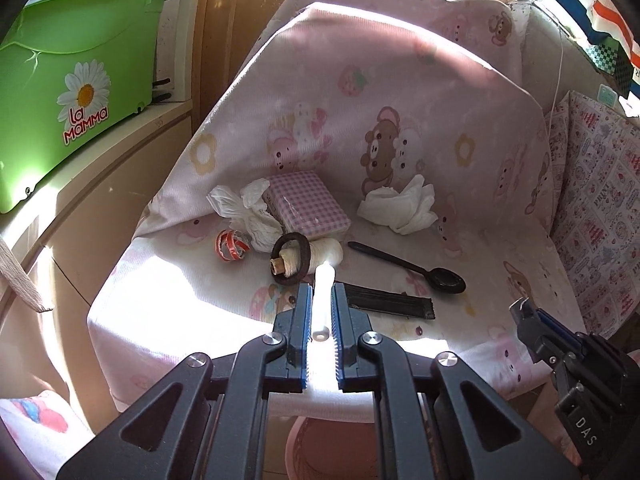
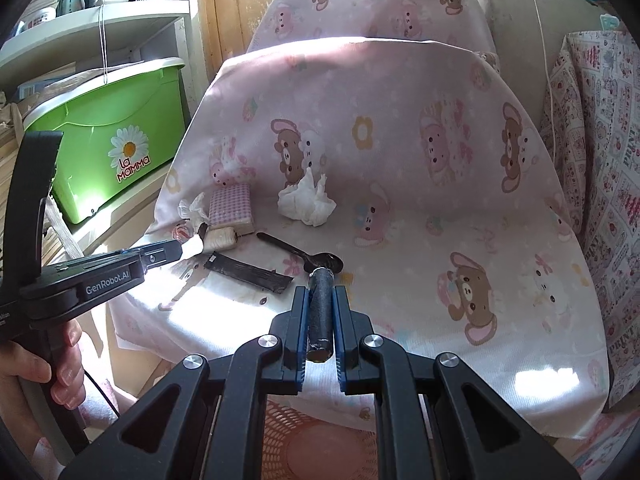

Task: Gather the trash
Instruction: 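Grasp the white tube with the left gripper while the right gripper holds the cylinder, then lower both grippers over the pink basket and open them to drop items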

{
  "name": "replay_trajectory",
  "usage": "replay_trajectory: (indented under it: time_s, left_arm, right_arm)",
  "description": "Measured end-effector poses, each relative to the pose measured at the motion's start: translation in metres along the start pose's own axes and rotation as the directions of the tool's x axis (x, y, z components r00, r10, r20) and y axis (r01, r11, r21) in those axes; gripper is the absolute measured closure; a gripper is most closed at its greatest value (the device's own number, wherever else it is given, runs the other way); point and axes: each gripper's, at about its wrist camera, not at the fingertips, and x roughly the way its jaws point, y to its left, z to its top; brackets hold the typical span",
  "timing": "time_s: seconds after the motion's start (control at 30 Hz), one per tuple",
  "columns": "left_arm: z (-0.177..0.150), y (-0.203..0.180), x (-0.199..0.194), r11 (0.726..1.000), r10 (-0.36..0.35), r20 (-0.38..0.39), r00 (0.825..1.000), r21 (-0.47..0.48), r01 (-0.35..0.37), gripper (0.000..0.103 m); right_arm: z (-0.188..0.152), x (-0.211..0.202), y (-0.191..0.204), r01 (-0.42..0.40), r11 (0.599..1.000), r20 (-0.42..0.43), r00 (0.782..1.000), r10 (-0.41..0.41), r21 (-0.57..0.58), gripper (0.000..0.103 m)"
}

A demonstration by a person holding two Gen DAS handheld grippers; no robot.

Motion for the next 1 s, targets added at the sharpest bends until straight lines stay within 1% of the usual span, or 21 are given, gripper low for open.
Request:
replay_trajectory:
  time_s: [0.13,0.2,0.23,0.33,0.4,0.5,0.63,0.7,0.77,0.83,0.9,1.0]
  left_arm:
    - [-0.005,-0.002,-0.019,1.000,-0.001,0.003,1.000,-0.013,0.001,0.095]
    - [-0.007,-0.006,-0.027,0.999,-0.040,0.002,0.999,-0.021,0.041,0.095]
    - [-0.008,-0.008,-0.030,0.999,-0.052,0.001,0.999,-0.017,0.052,0.095]
    - [-0.013,-0.019,-0.041,0.998,-0.056,-0.005,0.998,0.024,0.056,0.095]
    - [-0.017,-0.020,-0.043,0.996,-0.094,-0.050,0.994,0.008,0.094,0.095]
    - [-0.025,-0.017,-0.050,0.983,-0.179,-0.095,0.979,-0.060,0.173,0.095]
    - [-0.038,-0.022,-0.053,0.986,-0.169,-0.141,0.976,-0.038,0.165,0.095]
    - [-0.045,-0.022,-0.049,0.982,-0.188,-0.159,0.969,-0.042,0.184,0.095]
    - [-0.052,-0.022,-0.043,0.982,-0.188,-0.192,0.963,-0.054,0.181,0.095]
    - [-0.057,-0.025,-0.035,0.981,-0.193,-0.233,0.953,-0.048,0.187,0.095]
    - [-0.063,-0.027,-0.028,0.984,-0.176,-0.274,0.945,-0.041,0.172,0.095]
    - [-0.073,-0.030,-0.015,0.988,-0.154,-0.331,0.931,-0.026,0.154,0.095]
  right_arm:
    - [0.000,-0.007,0.002,-0.016,1.000,-0.005,1.000,0.016,-0.003,0.091]
    - [0.001,-0.015,0.003,-0.042,0.999,-0.001,0.999,0.042,-0.010,0.090]
    - [0.002,-0.020,0.005,-0.062,0.998,0.004,0.998,0.062,-0.023,0.090]
    - [0.004,-0.034,0.010,-0.085,0.995,0.010,0.996,0.086,-0.060,0.090]
    - [0.004,-0.040,0.007,-0.102,0.993,-0.014,0.995,0.101,-0.052,0.090]
    - [0.000,-0.051,0.002,-0.142,0.990,-0.039,0.989,0.141,-0.023,0.090]
    - [-0.014,-0.059,0.000,-0.212,0.977,-0.096,0.973,0.212,0.014,0.090]
    - [-0.025,-0.059,0.002,-0.226,0.974,-0.137,0.964,0.227,0.019,0.090]
    - [-0.034,-0.053,0.006,-0.217,0.976,-0.177,0.960,0.215,0.007,0.091]
    - [-0.042,-0.045,0.009,-0.206,0.978,-0.223,0.954,0.199,-0.009,0.091]
    - [-0.049,-0.035,0.009,-0.213,0.977,-0.268,0.941,0.205,0.000,0.090]
    - [-0.060,-0.019,0.008,-0.193,0.981,-0.313,0.932,0.182,-0.001,0.090]
